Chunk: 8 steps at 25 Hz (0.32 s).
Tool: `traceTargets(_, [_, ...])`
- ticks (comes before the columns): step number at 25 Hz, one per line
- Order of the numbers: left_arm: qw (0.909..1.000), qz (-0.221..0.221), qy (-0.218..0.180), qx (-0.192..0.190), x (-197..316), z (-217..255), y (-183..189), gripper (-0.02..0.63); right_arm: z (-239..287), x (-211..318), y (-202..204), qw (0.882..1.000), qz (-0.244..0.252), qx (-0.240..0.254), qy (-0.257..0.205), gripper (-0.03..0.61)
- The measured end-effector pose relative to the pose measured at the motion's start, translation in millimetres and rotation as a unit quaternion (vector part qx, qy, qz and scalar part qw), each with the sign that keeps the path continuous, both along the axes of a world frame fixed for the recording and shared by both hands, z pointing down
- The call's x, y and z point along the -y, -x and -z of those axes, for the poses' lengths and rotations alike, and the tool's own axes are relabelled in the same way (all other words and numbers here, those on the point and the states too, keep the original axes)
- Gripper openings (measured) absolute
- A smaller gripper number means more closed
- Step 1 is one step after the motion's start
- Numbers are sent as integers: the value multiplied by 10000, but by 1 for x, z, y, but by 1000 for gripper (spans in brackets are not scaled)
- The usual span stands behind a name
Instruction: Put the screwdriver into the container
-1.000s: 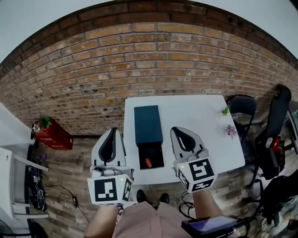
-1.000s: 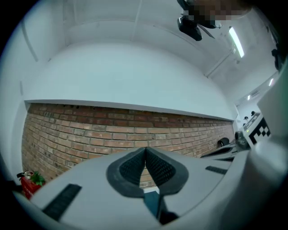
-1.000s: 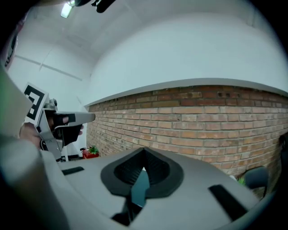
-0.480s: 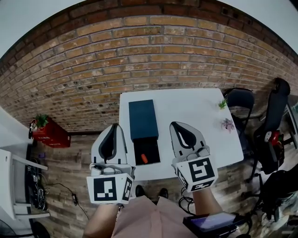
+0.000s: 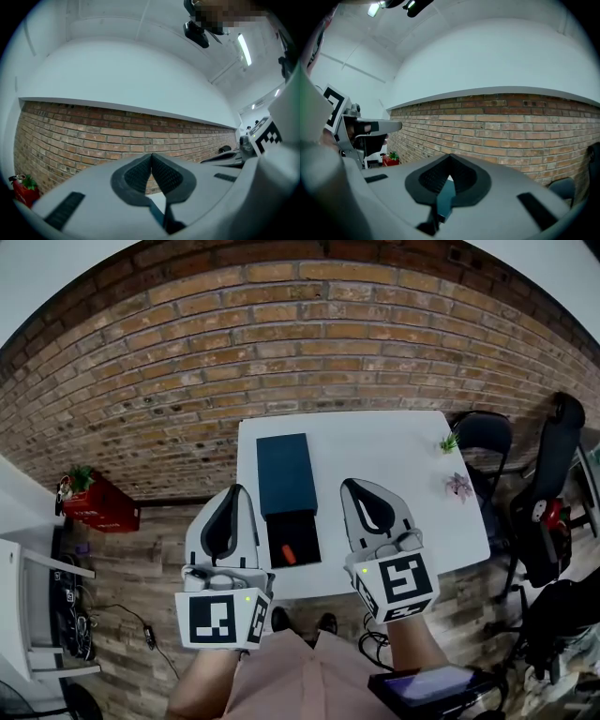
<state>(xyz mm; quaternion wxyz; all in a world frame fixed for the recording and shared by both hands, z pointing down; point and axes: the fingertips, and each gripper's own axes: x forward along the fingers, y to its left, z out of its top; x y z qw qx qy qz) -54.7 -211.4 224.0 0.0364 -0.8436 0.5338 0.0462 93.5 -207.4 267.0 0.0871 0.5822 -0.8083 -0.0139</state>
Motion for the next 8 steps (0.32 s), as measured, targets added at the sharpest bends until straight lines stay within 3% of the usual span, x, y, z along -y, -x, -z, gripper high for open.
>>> traceTargets(8, [10000,1,30,-14,2,-2,3,12,-2,2,4,10000,5,-13,22,-2])
